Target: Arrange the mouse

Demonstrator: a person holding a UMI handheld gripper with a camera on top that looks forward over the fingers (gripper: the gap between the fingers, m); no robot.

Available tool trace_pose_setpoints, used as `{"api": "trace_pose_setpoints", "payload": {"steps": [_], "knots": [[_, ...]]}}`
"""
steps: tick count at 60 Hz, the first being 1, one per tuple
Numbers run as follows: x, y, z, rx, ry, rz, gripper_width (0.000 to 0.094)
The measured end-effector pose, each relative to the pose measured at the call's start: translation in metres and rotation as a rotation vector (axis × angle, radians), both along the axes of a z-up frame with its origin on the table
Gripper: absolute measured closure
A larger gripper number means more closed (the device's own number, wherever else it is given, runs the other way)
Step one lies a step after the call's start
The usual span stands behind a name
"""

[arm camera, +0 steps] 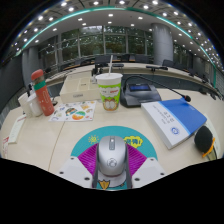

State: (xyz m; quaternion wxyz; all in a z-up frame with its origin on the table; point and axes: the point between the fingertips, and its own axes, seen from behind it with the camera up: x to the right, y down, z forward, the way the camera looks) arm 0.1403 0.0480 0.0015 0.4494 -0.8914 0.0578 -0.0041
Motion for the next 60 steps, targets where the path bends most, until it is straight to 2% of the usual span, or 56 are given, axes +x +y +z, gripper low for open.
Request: {"api": "trace_pose_setpoints", "payload": {"steps": [9, 12, 15, 18, 27, 39, 60], "knots": [[0.001, -0.007, -0.009, -0.020, 0.027, -0.021, 0.0399], [0.003, -0.011, -0.005, -0.024, 0.022, -0.037, 0.0260], [0.001, -0.017, 0.005, -0.021, 0.010, -0.033, 0.0058], [0.000, -0.028, 0.016, -0.022, -0.005, -0.036, 0.0096], [-0.018, -0.079, 0.071, -0.004, -0.059, -0.036, 0.0076], [-0.056, -0.187, 0.144, 0.025, -0.067, -0.055, 0.0071], [-0.098, -0.365, 0.216, 0.063, -0.095, -0.103, 0.0078]]}}
